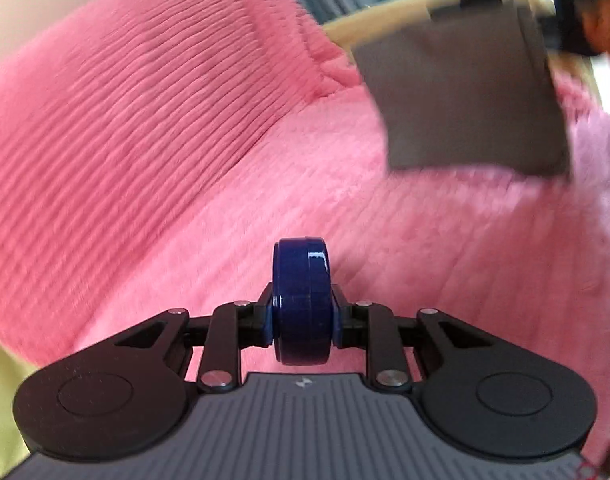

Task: Clean container
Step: 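Lift the cloth away with the right tool while the left tool turns the tin upright, then hold the blue tin upright in the left tool, lid facing up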

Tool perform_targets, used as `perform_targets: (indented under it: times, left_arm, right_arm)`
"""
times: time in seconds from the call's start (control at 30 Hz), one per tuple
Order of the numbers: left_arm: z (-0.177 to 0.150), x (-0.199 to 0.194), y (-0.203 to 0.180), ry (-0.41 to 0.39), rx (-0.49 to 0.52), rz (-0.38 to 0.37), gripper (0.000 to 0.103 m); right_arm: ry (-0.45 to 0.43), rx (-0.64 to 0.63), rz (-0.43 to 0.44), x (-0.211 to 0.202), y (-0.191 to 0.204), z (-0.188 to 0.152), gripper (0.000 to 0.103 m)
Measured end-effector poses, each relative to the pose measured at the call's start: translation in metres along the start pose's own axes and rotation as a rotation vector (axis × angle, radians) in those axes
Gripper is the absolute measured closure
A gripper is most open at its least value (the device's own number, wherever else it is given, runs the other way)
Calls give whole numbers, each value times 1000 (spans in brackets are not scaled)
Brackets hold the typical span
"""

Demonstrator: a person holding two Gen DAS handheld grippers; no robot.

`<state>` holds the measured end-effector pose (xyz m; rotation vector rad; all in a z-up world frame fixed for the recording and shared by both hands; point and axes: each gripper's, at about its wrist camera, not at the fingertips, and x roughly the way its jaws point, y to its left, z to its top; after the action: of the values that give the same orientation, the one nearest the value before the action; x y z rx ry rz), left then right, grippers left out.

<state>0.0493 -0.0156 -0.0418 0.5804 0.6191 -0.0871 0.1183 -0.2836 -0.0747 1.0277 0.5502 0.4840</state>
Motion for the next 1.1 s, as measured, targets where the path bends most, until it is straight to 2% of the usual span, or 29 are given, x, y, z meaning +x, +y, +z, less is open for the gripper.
perform_targets:
  times: [0.07,0.1,0.23,0.3,0.33,0.43,0.5,0.57,0.63,0.73,0.8,0.87,0.9,0.93,0.97,1.1]
  left_arm:
    - [0,13,-15,27,71,18,67]
    - [-2,15,-20,30,74,15,64]
    - [-7,14,-29,24,60,-15,53]
    - [-7,10,-24,26,16,-51,49]
    - [-7,8,-18,30,-29,-89,47]
    - [-7,-1,4,40,-175,-191,42]
    - [-11,-10,18,36,-270,-247,40]
    - [-18,-20,28,27,-352,-281,32]
    - [-26,-24,37,18,-402,-289,30]
    - [-30,-18,41,35,-413,-260,31]
    - [-29,-14,38,44,-404,-254,31]
    - [-30,-11,36,47,-395,-259,31]
    - [-30,-10,34,40,-381,-257,31]
    - [-29,-8,32,33,-369,-252,31]
    - [-30,-7,29,20,-362,-244,31]
    - [-31,4,14,38,-335,-220,32]
  right_arm:
    - [-4,-81,-12,-4,7,4,98]
    - [-7,-121,-17,-6,10,6,98]
    - [247,-283,-157,30,25,-16,98]
    - [352,-405,-209,45,34,-32,98]
    - [383,-460,-234,50,39,-38,95]
    - [481,-626,-308,61,52,-59,94]
    - [508,-756,-350,57,58,-71,94]
    - [513,-853,-366,50,69,-82,87]
    - [525,-937,-365,49,78,-91,77]
    - [536,-1124,-406,50,92,-115,77]
    - [548,-1298,-473,56,95,-136,78]
    - [524,-1409,-540,59,93,-148,80]
    - [518,-1425,-569,59,92,-149,82]
    - [514,-1407,-584,59,90,-145,92]
    - [509,-1380,-594,60,89,-140,97]
    - [485,-1142,-525,54,79,-106,98]
